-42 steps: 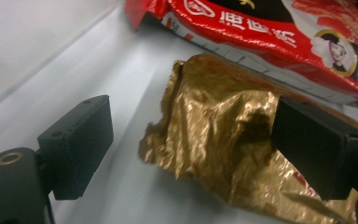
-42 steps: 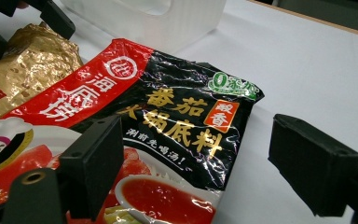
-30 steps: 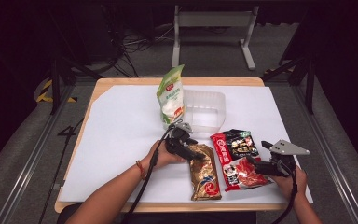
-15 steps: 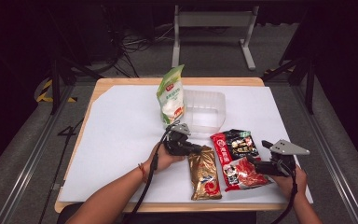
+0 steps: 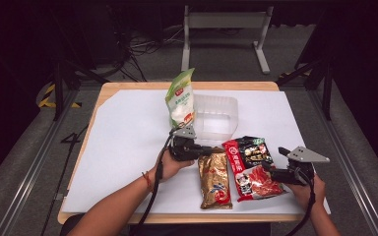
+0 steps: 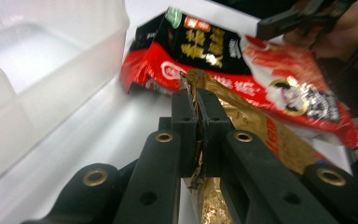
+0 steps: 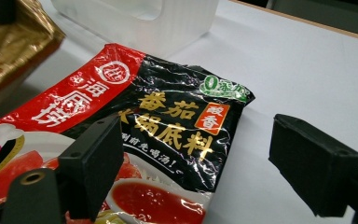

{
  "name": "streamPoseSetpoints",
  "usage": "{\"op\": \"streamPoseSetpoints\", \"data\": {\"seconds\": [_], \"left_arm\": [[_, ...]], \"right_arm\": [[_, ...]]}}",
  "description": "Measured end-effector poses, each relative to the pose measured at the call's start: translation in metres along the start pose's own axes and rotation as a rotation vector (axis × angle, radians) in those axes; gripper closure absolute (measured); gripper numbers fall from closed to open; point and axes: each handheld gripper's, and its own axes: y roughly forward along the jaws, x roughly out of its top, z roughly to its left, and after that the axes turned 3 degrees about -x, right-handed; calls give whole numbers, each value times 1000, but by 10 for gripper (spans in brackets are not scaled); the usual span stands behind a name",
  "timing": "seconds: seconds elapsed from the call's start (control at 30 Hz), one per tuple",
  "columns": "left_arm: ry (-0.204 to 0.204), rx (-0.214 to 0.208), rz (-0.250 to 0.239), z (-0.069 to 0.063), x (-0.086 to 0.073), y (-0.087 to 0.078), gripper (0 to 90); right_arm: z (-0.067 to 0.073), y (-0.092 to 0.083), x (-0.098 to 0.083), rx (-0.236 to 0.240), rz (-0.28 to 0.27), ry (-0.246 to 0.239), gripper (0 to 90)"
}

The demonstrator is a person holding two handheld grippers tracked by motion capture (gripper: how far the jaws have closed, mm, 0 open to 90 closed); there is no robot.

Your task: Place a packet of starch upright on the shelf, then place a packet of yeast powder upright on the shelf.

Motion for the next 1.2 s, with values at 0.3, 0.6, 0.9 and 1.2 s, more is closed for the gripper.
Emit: {"op": "streamPoseSetpoints", "data": {"seconds": [0.3, 0.6, 0.9, 1.2], "left_arm": [[28, 22, -110, -13, 13, -31, 877], [39, 44, -192, -20, 22, -56, 878], [45, 53, -278, -28, 30, -78, 879], [1, 91, -343, -22, 32, -92, 878]], "right_arm": [[1, 1, 1, 8, -2, -1, 182], [2, -1, -1, 13, 0, 1, 180], [2, -5, -1, 1, -5, -6, 183], [2, -4, -2, 0, -3, -8, 182]]}}
